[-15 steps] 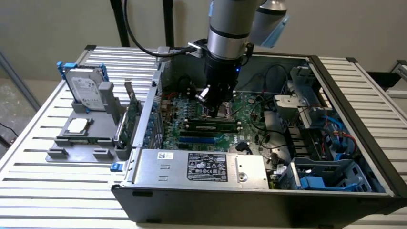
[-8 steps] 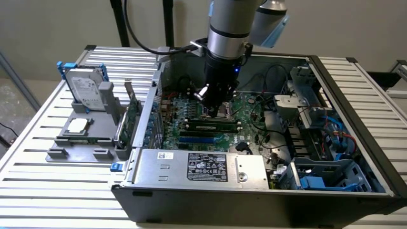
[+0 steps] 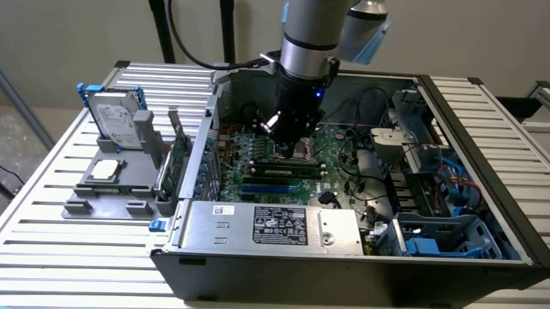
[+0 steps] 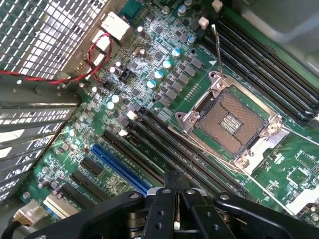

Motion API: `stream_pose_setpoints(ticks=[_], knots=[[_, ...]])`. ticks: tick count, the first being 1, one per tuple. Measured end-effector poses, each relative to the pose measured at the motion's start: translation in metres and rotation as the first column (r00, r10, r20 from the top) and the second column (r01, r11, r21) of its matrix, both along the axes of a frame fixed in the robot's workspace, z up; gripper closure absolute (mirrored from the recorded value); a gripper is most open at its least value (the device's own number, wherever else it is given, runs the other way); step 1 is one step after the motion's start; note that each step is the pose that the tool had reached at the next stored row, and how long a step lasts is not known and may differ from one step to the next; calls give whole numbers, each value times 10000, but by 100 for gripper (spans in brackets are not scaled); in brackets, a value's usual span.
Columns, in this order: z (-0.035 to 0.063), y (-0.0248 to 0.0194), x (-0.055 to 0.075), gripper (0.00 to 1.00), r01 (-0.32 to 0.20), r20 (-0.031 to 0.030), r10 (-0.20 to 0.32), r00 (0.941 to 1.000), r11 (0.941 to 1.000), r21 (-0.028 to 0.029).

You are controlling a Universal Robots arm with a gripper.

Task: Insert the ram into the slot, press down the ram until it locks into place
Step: 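Press down the ram until it locks into place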

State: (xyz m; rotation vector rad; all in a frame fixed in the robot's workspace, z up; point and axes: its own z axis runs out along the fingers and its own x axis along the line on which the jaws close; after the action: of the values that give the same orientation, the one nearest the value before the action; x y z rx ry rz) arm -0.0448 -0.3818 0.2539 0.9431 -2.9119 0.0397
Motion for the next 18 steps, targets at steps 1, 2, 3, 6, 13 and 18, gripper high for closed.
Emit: stream_pose_setpoints(ticks=[1,2,3,6,13,18], knots=[[1,0,0,89,114,1,-114,9999,9999,-8],[3,0,0,89,230,1,-230,9997,9997,-18],[5,0,0,89,344,2,-344,9994,9994,-27],[12,0,0,89,686,4,-686,9976,9976,-52],[32,0,0,89,1468,33,-1467,9892,9891,-92],[49,0,0,89,1995,102,-1994,9799,9799,-96]])
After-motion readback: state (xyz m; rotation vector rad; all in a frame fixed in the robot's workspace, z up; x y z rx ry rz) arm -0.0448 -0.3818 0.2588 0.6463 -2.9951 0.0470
